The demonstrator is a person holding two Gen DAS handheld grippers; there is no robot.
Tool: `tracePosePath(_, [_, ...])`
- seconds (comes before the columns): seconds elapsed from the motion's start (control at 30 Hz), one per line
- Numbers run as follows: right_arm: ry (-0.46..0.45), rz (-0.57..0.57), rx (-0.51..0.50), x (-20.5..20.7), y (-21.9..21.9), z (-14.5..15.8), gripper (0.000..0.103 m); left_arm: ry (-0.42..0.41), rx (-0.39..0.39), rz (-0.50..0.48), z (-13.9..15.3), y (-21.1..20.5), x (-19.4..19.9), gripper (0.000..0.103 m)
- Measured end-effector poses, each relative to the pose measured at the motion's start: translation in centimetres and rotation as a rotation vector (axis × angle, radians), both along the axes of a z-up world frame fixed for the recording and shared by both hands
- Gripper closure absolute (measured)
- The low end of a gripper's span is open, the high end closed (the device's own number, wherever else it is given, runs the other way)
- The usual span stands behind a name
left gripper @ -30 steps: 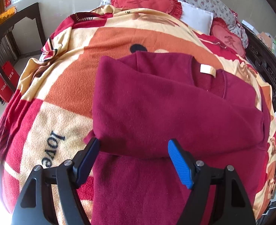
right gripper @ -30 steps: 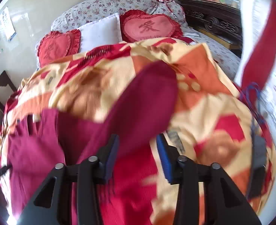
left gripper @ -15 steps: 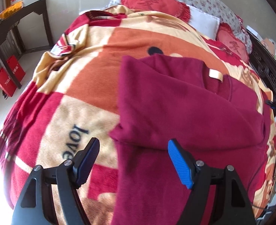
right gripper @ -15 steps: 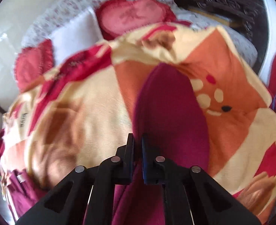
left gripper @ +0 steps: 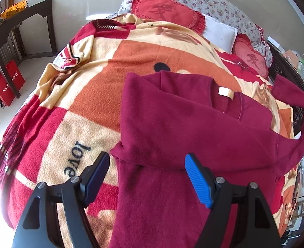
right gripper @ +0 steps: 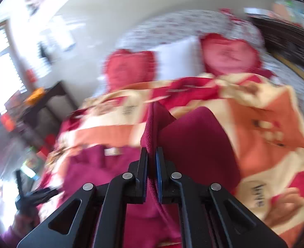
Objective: Fold small clothes
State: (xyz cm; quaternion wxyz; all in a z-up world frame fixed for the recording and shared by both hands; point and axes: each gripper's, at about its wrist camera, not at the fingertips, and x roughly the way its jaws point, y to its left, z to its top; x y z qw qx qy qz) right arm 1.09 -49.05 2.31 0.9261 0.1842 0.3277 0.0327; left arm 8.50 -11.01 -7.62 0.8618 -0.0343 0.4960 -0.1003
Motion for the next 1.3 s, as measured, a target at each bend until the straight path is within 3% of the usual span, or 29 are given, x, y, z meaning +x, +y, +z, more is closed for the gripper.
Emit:
tracePosePath(0.13, [0.084, 0.170, -0.021, -0.5, 6.1, -3.2, 0.103, -0.004, 0.001, -0.009, 0.1, 0.1, -0.7, 0.024])
tracePosePath(0.27, [0.305, 0.222, -0.113, 0.4, 9.5, -8.7, 0.103, -0.003, 0.010, -0.013, -0.2, 0.5, -1.0, 0.024])
tracePosePath(0.33, [0.303, 0.202, -0.178, 0.4, 10.2, -8.9, 0.099, 0.004, 0.007, -0.011, -0.5, 0.7, -1.0, 0.024])
tracePosePath(0.37, [0.275, 0.200, -0.186, 0.2, 10.6, -8.4, 0.091, 0.007, 0.002, -0.006, -0.6, 0.8, -1.0, 0.024])
tracePosePath(0.47, [0.191, 0.270, -0.140, 0.1, 13.1, -6.7, 0.075, 0.018, -0.016, 0.005, -0.9, 1.0, -0.9, 0.024])
tracePosePath(0.57, [0.200, 0.370, -0.232, 1.5, 17.3, -7.5, 0.075, 0.017, -0.020, 0.008, -0.9, 1.2, -1.0, 0.024])
tracePosePath(0.63, [0.240, 0.410, -0.230, 2.8, 18.9, -9.0, 0.075, 0.014, -0.020, 0.010, -0.7, 1.5, -1.0, 0.024])
tracePosePath(0.83, [0.327, 0.287, -0.031, 8.0, 19.2, -12.7, 0.075, 0.022, -0.034, 0.033, -0.8, 2.6, -0.7, 0.024])
tracePosePath(0.9, [0.385, 0.269, -0.062, 9.0, 19.7, -14.4, 0.083, 0.020, -0.036, 0.034, -0.8, 2.9, -0.7, 0.024])
tracePosePath(0.93, [0.381, 0.245, -0.092, 9.0, 19.6, -14.6, 0.101, 0.015, -0.036, 0.034, -0.7, 3.1, -0.8, 0.024])
tracePosePath(0.97, [0.356, 0.238, -0.085, 8.7, 19.3, -14.3, 0.103, 0.008, -0.033, 0.036, -0.6, 3.3, -0.8, 0.024])
tracePosePath(1.03, [0.330, 0.228, -0.067, 8.3, 19.0, -13.0, 0.103, 0.002, -0.027, 0.047, -0.5, 3.9, -0.7, 0.024])
tracePosePath(1.1, [0.248, 0.235, -0.066, 7.8, 19.5, -10.5, 0.103, -0.002, -0.040, 0.067, -0.2, 4.7, -0.3, 0.024])
tracePosePath(1.2, [0.147, 0.308, 0.004, 7.8, 21.3, -7.4, 0.103, -0.019, -0.049, 0.092, 0.3, 5.4, 0.3, 0.024])
tracePosePath(1.3, [0.091, 0.388, 0.043, 8.9, 24.6, -6.8, 0.103, -0.023, -0.051, 0.111, 0.6, 6.0, 0.7, 0.024])
